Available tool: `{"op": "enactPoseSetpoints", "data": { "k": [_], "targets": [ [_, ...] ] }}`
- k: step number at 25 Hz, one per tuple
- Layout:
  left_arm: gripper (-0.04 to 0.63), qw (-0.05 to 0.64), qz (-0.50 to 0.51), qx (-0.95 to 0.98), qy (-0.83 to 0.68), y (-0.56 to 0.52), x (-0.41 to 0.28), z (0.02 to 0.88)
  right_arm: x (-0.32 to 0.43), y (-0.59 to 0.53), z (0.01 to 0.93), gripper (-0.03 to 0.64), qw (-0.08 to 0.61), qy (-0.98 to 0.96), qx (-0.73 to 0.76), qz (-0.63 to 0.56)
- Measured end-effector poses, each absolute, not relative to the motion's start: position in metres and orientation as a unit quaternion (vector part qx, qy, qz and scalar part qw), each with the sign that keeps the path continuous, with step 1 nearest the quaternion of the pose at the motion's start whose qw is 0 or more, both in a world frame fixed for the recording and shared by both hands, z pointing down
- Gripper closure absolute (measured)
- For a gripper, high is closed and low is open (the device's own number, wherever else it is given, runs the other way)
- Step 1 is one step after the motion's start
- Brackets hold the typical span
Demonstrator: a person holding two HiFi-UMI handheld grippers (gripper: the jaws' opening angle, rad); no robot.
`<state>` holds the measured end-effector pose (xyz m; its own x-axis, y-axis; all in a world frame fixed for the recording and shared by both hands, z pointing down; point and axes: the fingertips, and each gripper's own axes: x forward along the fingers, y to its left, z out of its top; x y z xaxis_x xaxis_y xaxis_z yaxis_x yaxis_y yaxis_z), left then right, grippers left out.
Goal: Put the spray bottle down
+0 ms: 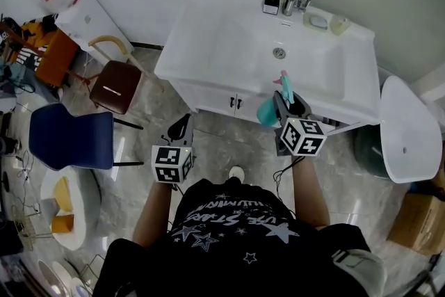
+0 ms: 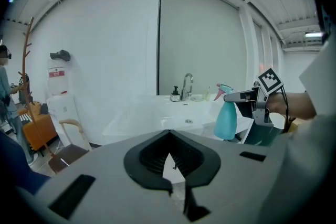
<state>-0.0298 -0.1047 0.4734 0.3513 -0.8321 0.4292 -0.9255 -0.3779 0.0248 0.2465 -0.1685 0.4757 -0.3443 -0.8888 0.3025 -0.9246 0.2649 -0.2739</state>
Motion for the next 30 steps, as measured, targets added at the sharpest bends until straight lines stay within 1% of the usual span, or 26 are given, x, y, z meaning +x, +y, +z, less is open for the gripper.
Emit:
{"op": "enactPoseSetpoints", "data": {
  "k": [6, 14, 23, 30],
  "targets": [
    [0.58, 0.139, 0.184, 0.798, -0.557, -0.117, -0.039, 0.48, 0.229, -0.195, 0.484, 0.457, 0.04, -0.807, 0.55, 0.212],
    [0.58, 0.15, 0.178, 0.792, -0.565, -0.153, -0.076, 0.483, 0.189, -0.228, 0.479, 0.457, 0.043, -0.812, 0.541, 0.214],
    [0.58, 0.149, 0.165, 0.814, -0.536, -0.256, -0.119, 0.486, 0.129, -0.316, 0.465, 0.46, 0.038, -0.811, 0.546, 0.205],
    [0.58, 0.143, 0.162, 0.823, -0.525, -0.346, -0.169, 0.481, 0.07, -0.4, 0.458, 0.46, 0.04, -0.813, 0.547, 0.195]
  ]
}}
